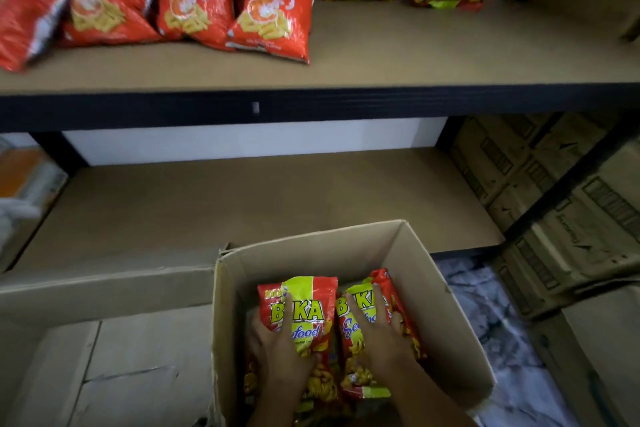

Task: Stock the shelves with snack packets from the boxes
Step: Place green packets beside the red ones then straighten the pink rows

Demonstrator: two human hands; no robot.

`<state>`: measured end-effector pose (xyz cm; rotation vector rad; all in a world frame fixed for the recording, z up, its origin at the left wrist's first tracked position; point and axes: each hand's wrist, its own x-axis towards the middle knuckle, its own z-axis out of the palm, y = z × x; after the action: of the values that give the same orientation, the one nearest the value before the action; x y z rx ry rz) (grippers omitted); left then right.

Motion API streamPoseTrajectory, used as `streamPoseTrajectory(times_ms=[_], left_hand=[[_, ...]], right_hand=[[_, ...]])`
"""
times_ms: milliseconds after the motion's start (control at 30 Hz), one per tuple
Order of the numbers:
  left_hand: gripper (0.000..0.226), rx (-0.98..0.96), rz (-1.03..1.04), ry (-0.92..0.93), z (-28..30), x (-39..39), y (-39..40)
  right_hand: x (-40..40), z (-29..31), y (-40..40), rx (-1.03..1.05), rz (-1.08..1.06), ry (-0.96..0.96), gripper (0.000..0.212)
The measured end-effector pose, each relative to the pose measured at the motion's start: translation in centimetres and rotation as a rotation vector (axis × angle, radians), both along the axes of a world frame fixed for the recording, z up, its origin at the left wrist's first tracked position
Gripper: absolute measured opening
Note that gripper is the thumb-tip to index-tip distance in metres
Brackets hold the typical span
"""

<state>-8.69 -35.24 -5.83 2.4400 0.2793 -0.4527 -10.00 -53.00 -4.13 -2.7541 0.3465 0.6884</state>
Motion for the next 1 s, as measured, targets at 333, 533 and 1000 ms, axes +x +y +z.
streamPoseTrajectory(times_ms=[333, 533, 1000], left_hand=[[0.133, -0.103, -0.135, -0.430, 10.5, -1.0, -0.6], [0.124, -0.191, -0.160, -0.633, 17.7, -1.5, -2.6], [0.120, -0.413, -0.205, -1.075, 36.9, 6.1, -9.9]], right_hand=[[-4.0, 10.7, -3.3, -0.022, 0.039, -0.415, 0.123], [-5.4, 17.6, -5.1, -0.091, 0.017, -0.636, 0.120], [0.8, 35.4, -12.9, -0.103, 0.059, -1.101, 0.118]])
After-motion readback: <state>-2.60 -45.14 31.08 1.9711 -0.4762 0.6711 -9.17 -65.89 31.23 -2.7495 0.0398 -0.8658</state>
